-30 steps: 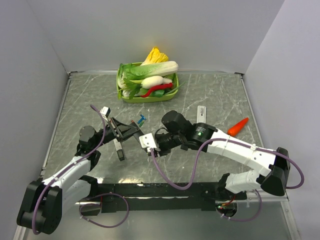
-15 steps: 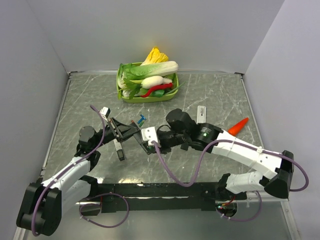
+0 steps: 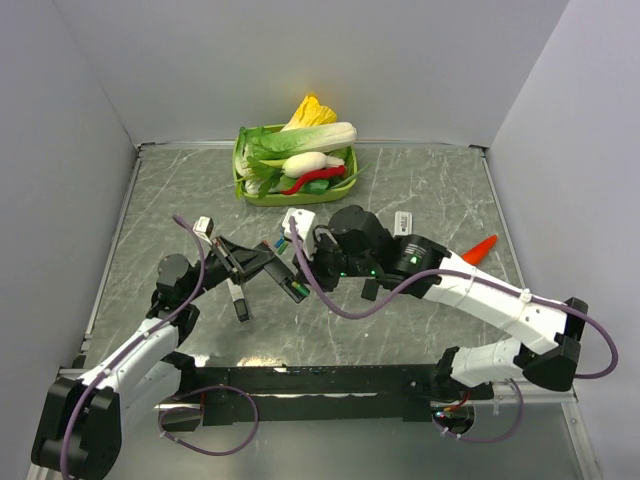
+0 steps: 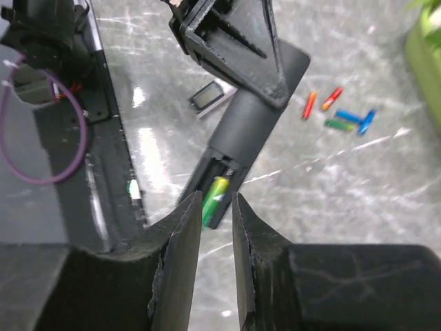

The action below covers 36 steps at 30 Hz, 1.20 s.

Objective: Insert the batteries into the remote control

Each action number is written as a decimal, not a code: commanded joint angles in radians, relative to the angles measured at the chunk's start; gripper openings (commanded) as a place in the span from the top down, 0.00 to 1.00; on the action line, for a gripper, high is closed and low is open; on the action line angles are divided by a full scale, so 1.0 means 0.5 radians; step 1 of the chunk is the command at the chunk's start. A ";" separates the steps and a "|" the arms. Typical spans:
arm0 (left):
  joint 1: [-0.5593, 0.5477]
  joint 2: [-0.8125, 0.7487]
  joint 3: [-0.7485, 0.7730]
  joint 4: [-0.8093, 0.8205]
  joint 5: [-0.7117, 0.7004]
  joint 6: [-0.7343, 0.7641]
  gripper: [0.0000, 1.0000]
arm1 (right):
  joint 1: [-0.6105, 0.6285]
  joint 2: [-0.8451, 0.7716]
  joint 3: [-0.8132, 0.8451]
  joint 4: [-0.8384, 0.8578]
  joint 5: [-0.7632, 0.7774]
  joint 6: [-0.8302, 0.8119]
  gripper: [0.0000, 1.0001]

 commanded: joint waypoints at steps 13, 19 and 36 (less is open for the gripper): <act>0.005 -0.095 -0.062 -0.059 -0.147 0.027 0.99 | 0.170 0.445 0.572 -0.843 0.356 0.541 0.68; 0.005 -0.091 -0.053 -0.071 -0.144 0.033 0.99 | 0.170 0.492 0.597 -0.945 0.353 0.559 0.68; 0.004 -0.107 -0.022 -0.087 -0.125 0.051 0.99 | 0.170 0.587 0.606 -0.887 0.402 0.541 0.67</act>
